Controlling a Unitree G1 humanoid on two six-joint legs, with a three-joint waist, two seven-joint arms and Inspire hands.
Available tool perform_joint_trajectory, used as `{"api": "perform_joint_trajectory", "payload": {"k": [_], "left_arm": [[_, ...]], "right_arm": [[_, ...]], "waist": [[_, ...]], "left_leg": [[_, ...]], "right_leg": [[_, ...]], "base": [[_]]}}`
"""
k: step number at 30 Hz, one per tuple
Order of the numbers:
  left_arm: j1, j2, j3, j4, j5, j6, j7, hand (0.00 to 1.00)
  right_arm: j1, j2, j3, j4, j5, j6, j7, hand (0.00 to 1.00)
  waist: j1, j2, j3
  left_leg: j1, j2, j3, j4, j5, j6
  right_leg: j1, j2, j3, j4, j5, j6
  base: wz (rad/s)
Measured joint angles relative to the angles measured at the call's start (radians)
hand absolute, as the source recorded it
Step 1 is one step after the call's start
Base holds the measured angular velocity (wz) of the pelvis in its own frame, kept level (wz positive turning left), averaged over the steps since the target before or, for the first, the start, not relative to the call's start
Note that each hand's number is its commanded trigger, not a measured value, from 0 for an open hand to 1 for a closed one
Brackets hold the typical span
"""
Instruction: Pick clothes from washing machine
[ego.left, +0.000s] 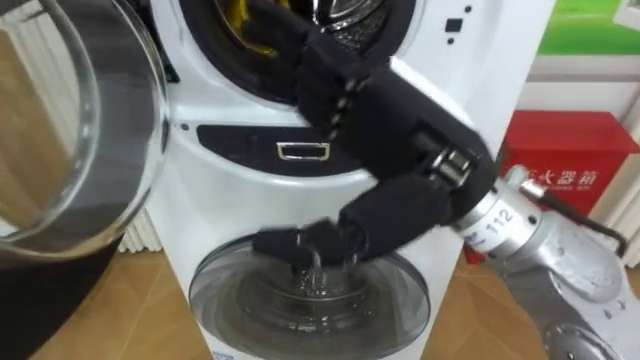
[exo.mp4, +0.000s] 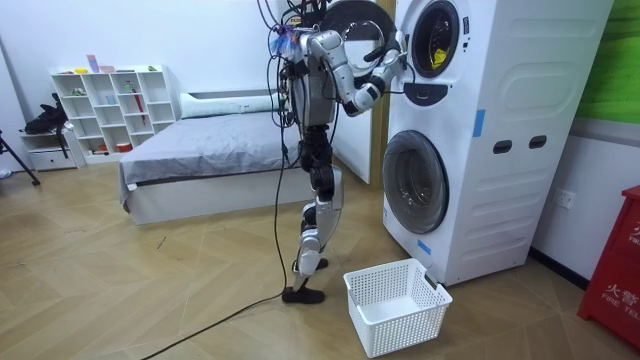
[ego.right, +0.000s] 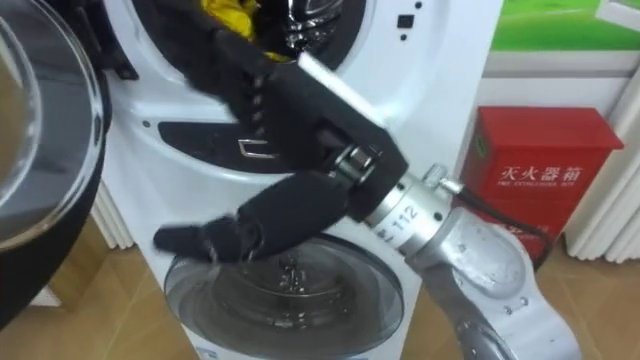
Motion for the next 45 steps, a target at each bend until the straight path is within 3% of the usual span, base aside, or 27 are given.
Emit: {"api": "perform_joint_trajectory", "payload": {"k": [3,6,13,17,18,19,20,21,22,23,26,29,33,36,39,40,41,42,43,45], "left_arm": [[0.026,0.001,-0.008,0.000,0.000,-0.002,0.001,0.00],[0.046,0.001,-0.027,0.000,-0.001,0.001,-0.001,0.00],[0.034,0.001,-0.044,0.001,-0.001,-0.004,-0.010,0.00],[0.016,0.001,-0.059,0.001,0.001,-0.003,-0.010,0.00],[0.015,0.002,-0.059,0.001,0.005,-0.002,-0.010,0.00],[0.013,-0.001,-0.061,0.001,0.010,0.000,-0.009,0.00],[0.009,-0.001,-0.065,0.000,0.010,0.000,-0.009,0.00],[0.016,0.002,-0.055,0.001,0.010,-0.005,-0.004,0.00],[0.022,-0.003,-0.033,0.016,0.013,-0.003,-0.002,0.00],[0.029,-0.008,-0.032,0.023,0.020,0.007,-0.001,0.00],[0.032,-0.012,-0.036,0.002,0.021,0.013,0.005,0.00],[0.015,-0.012,-0.036,0.002,0.020,0.019,0.017,0.00],[0.014,-0.011,-0.034,0.013,0.019,0.023,0.018,0.00],[0.013,-0.014,-0.034,0.010,0.019,0.029,0.010,0.00],[0.010,-0.018,-0.036,0.001,0.019,0.029,-0.022,0.00],[0.013,-0.016,-0.035,0.002,0.019,0.031,-0.026,0.00],[0.017,-0.014,-0.034,0.002,0.019,0.031,-0.027,0.00],[0.022,-0.010,-0.034,0.002,0.018,0.031,-0.027,0.00],[0.020,-0.007,-0.034,0.002,0.018,0.028,-0.027,0.00],[0.014,-0.008,-0.033,0.002,0.019,0.020,-0.027,0.00]], "right_arm": [[0.000,0.014,0.000,0.000,-0.020,0.000,-0.035,0.00],[0.000,0.017,0.005,0.001,-0.021,-0.001,-0.070,0.00],[0.000,0.019,0.010,0.006,-0.041,-0.002,-0.131,0.00],[0.000,0.020,0.031,0.051,-0.131,-0.002,-0.183,0.00],[0.000,0.020,0.040,0.063,-0.153,-0.002,-0.198,0.00],[-0.001,0.024,0.043,0.082,-0.161,-0.002,-0.207,0.00],[0.000,0.030,0.044,0.095,-0.164,-0.002,-0.213,0.00],[-0.002,0.052,0.045,0.109,-0.171,-0.002,-0.228,0.00],[-0.002,0.066,0.047,0.108,-0.173,-0.003,-0.245,0.00],[0.000,0.066,0.049,0.109,-0.179,-0.004,-0.272,0.00],[-0.001,0.048,0.022,0.110,-0.189,-0.008,-0.325,0.00],[-0.001,0.060,0.013,0.131,-0.183,-0.020,-0.332,0.00],[0.001,0.060,0.013,0.216,-0.180,-0.022,-0.353,0.00],[0.002,0.062,0.018,0.226,-0.195,-0.023,-0.373,0.00],[0.001,0.053,0.017,0.240,-0.191,-0.019,-0.383,0.00],[0.000,0.056,0.017,0.240,-0.180,-0.019,-0.384,0.00],[0.000,0.056,0.019,0.240,-0.178,-0.019,-0.384,0.00],[-0.003,0.056,0.021,0.238,-0.178,-0.020,-0.385,0.00],[-0.005,0.055,0.021,0.236,-0.178,-0.020,-0.388,0.00],[-0.004,0.054,0.022,0.236,-0.183,-0.020,-0.394,0.00]], "waist": [[0.003,-0.004,-0.0018],[0.004,-0.010,0.0018],[0.002,-0.028,0.0211],[0.005,-0.023,0.0221],[0.005,-0.021,0.0210],[0.005,-0.008,0.0242],[0.005,0.010,0.0320],[0.018,0.011,0.0244],[0.021,0.008,0.0141],[-0.009,0.014,0.0129],[-0.025,0.015,0.0096],[-0.017,-0.005,0.0079],[0.010,-0.017,0.0154],[0.028,-0.027,0.0242],[0.033,-0.036,0.0231],[0.044,-0.032,0.0246],[0.055,-0.033,0.0206],[0.062,-0.038,0.0119],[0.054,-0.047,0.0059],[0.046,-0.052,0.0037]], "left_leg": [[0.019,0.006,-0.005,-0.016,0.000,0.000],[0.031,0.017,-0.009,-0.019,0.000,0.000],[0.025,0.016,0.000,-0.019,-0.001,0.001],[0.031,0.016,-0.009,-0.020,-0.001,0.002],[0.034,0.018,-0.026,-0.020,-0.001,0.002],[0.046,0.033,-0.070,-0.024,0.000,0.002],[0.054,0.046,-0.108,-0.027,0.000,0.002],[0.049,0.055,-0.176,-0.026,-0.001,0.001],[0.035,0.061,-0.177,-0.020,-0.013,-0.018],[0.028,0.067,-0.146,-0.015,-0.017,-0.025],[0.036,0.072,-0.046,-0.012,-0.015,-0.025],[0.026,0.072,-0.043,0.027,-0.017,-0.023],[-0.060,0.087,-0.037,0.272,-0.044,-0.021],[-0.142,0.086,-0.034,0.423,-0.057,-0.021],[-0.214,0.069,-0.020,0.292,-0.062,-0.024],[-0.248,0.067,0.001,0.231,-0.026,-0.011],[-0.255,0.066,0.001,0.212,0.000,-0.008],[-0.252,0.064,0.003,0.190,0.040,0.003],[-0.246,0.057,0.008,0.177,0.061,0.013],[-0.238,0.043,0.022,0.173,0.066,0.029]], "right_leg": [[0.004,0.003,-0.003,0.008,0.002,0.011],[0.002,0.006,-0.004,0.026,0.005,0.025],[-0.001,0.009,0.000,0.026,0.009,0.031],[-0.004,0.008,-0.002,0.040,0.013,0.037],[-0.009,0.007,-0.003,0.054,0.013,0.037],[-0.030,0.011,-0.007,0.110,0.012,0.038],[-0.051,0.019,0.000,0.135,-0.004,0.067],[-0.086,0.024,0.031,0.046,-0.001,0.064],[-0.088,0.019,-0.003,-0.015,0.071,0.004],[-0.077,0.024,-0.030,-0.018,0.080,0.005],[-0.060,0.029,-0.037,-0.015,0.078,0.008],[-0.055,0.033,-0.027,-0.011,0.075,0.008],[-0.023,0.032,-0.024,0.015,0.066,0.001],[-0.040,0.037,0.039,0.064,0.007,-0.036],[-0.063,0.039,0.049,0.105,-0.031,-0.043],[-0.067,0.039,0.052,0.109,-0.039,-0.037],[-0.068,0.037,0.058,0.113,-0.046,-0.029],[-0.070,0.034,0.058,0.114,-0.050,-0.014],[-0.070,0.029,0.054,0.105,-0.048,-0.008],[-0.063,0.013,0.051,0.097,-0.043,-0.008]], "base": [[-0.05],[-0.05],[0.00],[0.00],[0.00],[-0.11],[-0.41],[-0.60],[-0.34],[0.06],[0.44],[0.12],[0.03],[0.05],[0.08],[-0.29],[-0.38],[-0.20],[-0.09],[0.04]]}}
